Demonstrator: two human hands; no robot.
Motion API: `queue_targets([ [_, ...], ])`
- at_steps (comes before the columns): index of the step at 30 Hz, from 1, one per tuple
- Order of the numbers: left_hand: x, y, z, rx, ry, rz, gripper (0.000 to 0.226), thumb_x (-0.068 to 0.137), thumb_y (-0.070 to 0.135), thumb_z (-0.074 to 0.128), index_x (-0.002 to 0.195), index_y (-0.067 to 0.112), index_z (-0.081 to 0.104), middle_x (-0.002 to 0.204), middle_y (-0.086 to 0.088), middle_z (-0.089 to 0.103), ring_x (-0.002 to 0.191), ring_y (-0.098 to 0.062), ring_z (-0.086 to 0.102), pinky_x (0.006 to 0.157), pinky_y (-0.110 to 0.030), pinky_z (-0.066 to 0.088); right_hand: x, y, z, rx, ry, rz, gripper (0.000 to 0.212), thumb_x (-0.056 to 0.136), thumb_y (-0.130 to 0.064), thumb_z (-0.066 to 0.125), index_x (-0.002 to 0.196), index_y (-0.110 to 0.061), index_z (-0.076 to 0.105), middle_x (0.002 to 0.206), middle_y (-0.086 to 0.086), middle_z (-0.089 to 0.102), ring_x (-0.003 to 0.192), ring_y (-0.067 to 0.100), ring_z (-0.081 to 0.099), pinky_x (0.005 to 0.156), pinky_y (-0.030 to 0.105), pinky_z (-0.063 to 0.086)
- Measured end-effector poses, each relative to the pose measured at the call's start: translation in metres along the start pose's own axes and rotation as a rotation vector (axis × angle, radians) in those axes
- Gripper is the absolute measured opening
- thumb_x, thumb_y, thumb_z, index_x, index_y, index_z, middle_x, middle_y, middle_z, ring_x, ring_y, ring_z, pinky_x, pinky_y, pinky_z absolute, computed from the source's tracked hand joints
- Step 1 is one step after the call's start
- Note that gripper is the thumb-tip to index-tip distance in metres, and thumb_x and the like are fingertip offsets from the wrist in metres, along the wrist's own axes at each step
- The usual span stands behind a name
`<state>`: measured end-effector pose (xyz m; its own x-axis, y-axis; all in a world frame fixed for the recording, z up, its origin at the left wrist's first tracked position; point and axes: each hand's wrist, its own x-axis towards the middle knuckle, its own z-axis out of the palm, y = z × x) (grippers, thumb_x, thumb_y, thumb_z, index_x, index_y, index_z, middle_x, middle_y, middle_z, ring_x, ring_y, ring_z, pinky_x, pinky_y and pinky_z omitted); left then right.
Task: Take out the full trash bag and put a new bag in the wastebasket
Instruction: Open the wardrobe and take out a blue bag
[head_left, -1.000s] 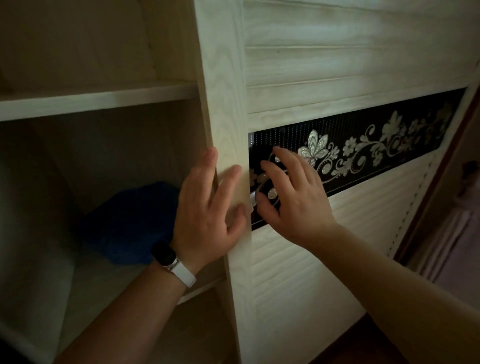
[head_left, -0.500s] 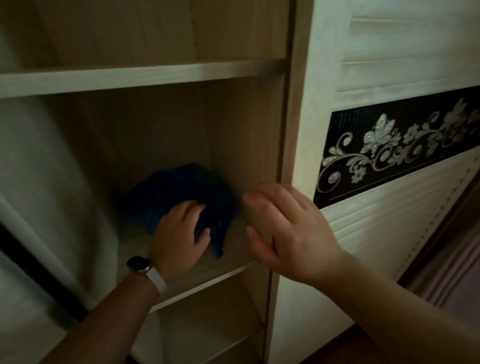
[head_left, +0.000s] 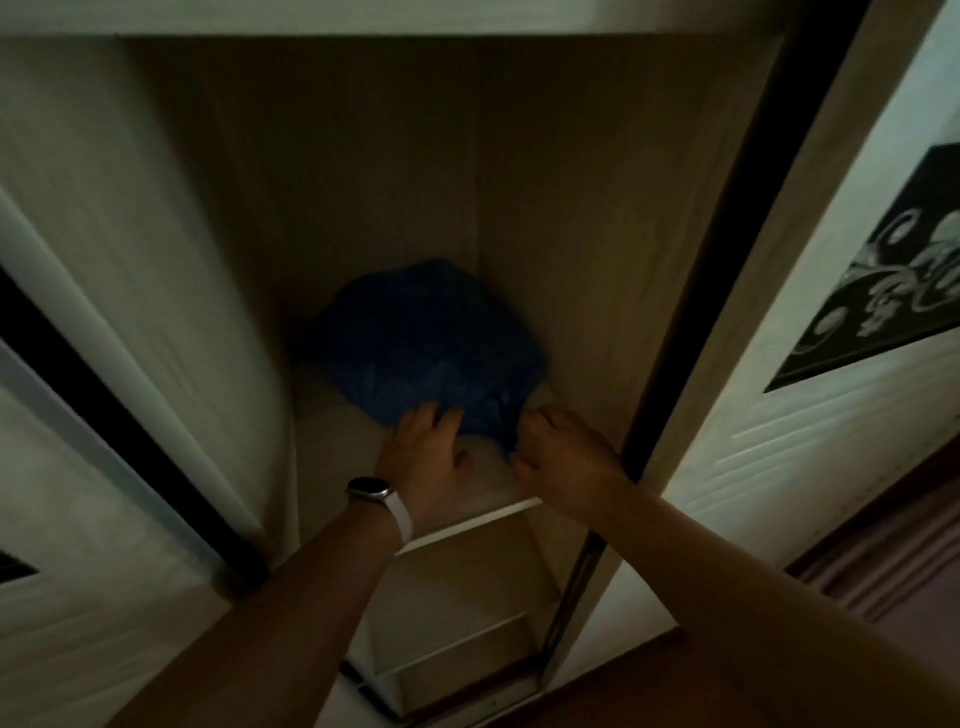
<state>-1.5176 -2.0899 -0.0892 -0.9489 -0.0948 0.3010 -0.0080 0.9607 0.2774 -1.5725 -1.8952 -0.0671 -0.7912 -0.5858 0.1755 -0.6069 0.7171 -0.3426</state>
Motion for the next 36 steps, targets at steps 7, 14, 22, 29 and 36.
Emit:
queue_targets([
  [7,-0.006,0.003,0.024,-0.049,-0.034,-0.003,0.046,0.078,0.029,0.066,0.118,0.007,0.062,0.107,-0.017,0.063,0.095,-0.035,0.059,0.075,-0.04,0.049,0.019,0.014,0.04,0.034,-0.058,0.091,0.059,0.093,-0.041,0.055,0.143,-0.015,0.038,0.133,0.011,0.052,0.114,0.028,0.05,0.086,0.033,0.04],
  [14,-0.009,0.003,0.025,-0.101,0.062,-0.057,0.036,0.072,0.019,0.067,0.105,0.003,0.068,0.095,-0.019,0.065,0.086,-0.037,0.061,0.069,-0.041,0.05,0.026,0.006,0.052,0.187,0.081,0.024,0.016,0.09,-0.012,0.061,0.097,0.0,0.067,0.097,0.021,0.065,0.09,0.034,0.059,0.071,0.031,0.038],
  [22,-0.043,0.019,0.022,-0.474,0.003,-0.231,0.018,0.093,0.026,0.059,0.103,0.012,0.066,0.092,-0.004,0.068,0.086,-0.019,0.062,0.068,-0.028,0.046,-0.002,-0.011,0.055,0.312,0.145,0.047,0.014,0.088,-0.012,0.061,0.097,-0.003,0.065,0.097,0.015,0.065,0.093,0.027,0.057,0.075,0.036,0.047],
  [29,-0.052,0.024,0.016,-0.791,-0.107,-0.332,0.017,0.097,0.042,0.05,0.108,0.034,0.06,0.101,0.014,0.067,0.094,-0.004,0.063,0.078,-0.025,0.052,-0.032,-0.04,0.056,0.443,0.219,-0.095,0.009,0.078,-0.014,0.068,0.086,-0.012,0.065,0.079,0.0,0.063,0.074,0.011,0.057,0.065,0.029,0.049],
  [36,-0.073,0.013,0.01,-0.847,-0.052,-0.276,0.015,0.095,0.013,0.058,0.105,0.021,0.066,0.096,0.004,0.07,0.089,-0.008,0.066,0.078,-0.026,0.052,-0.055,-0.051,0.045,0.538,0.153,-0.004,0.03,0.077,-0.019,0.063,0.106,-0.016,0.069,0.091,-0.018,0.06,0.087,-0.005,0.057,0.074,0.008,0.045],
])
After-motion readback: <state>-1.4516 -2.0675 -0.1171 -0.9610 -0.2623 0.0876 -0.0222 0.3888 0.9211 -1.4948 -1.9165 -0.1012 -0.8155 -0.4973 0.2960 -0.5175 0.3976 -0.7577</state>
